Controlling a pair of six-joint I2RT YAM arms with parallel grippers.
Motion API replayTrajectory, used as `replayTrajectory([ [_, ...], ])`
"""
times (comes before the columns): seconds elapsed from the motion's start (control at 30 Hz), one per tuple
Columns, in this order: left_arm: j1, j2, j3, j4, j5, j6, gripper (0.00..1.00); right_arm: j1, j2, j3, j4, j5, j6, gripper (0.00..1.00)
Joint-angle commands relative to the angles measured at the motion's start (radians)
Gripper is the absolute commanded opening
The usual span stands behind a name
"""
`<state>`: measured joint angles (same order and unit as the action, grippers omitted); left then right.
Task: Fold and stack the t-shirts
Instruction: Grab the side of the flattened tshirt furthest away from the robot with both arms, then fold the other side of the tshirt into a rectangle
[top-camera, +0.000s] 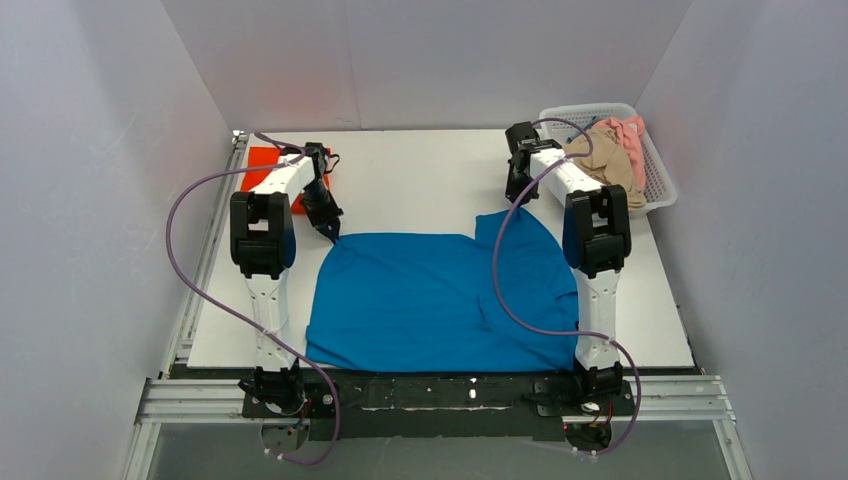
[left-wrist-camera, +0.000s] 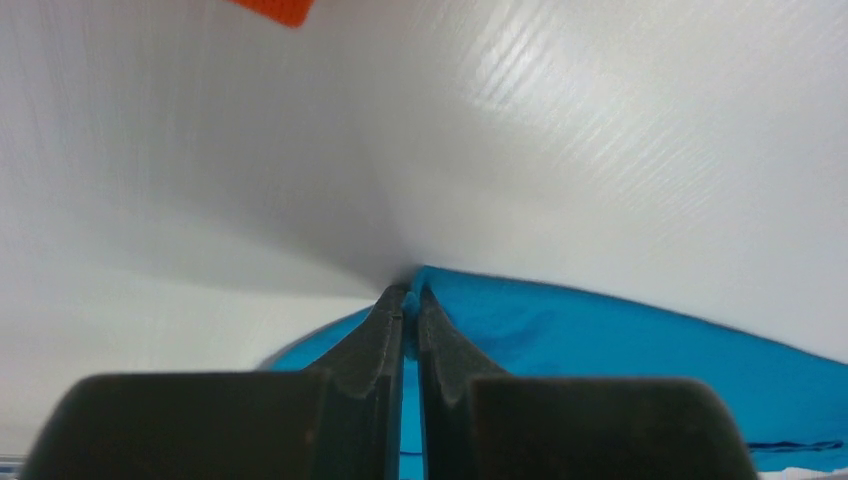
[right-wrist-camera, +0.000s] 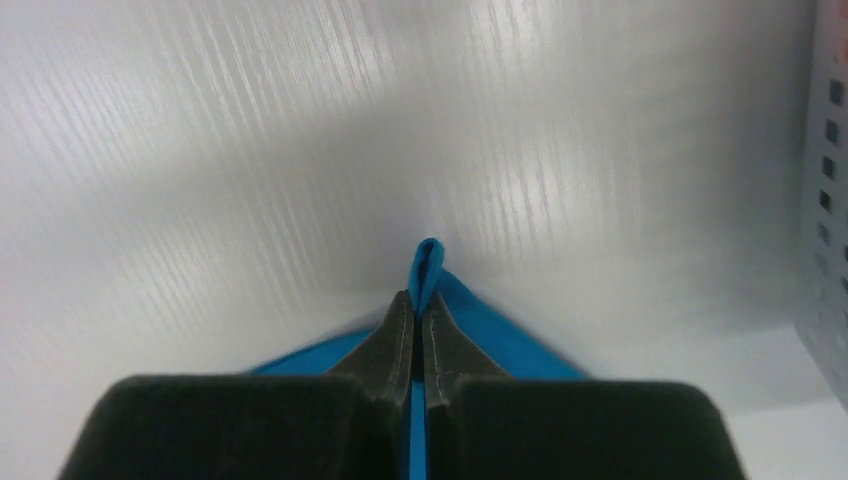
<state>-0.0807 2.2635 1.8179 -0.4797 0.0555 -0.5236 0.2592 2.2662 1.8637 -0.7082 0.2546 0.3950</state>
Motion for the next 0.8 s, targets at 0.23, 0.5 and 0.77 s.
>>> replayTrajectory([
  [0.23,-0.007,-0.269,-0.234,-0.052,0.103,-0.004,0.00,0.001,-0.419,-0.371,0.122,-0.111,-0.078,0.01],
  [0.5,-0.007,-0.441,-0.371,-0.032,0.106,0.043,0.00,0.003,-0.688,-0.589,0.160,-0.218,-0.133,0.01],
  [0.77,-0.007,-0.546,-0.426,-0.068,0.089,0.141,0.00,0.005,-0.875,-0.731,0.129,-0.229,-0.134,0.01],
])
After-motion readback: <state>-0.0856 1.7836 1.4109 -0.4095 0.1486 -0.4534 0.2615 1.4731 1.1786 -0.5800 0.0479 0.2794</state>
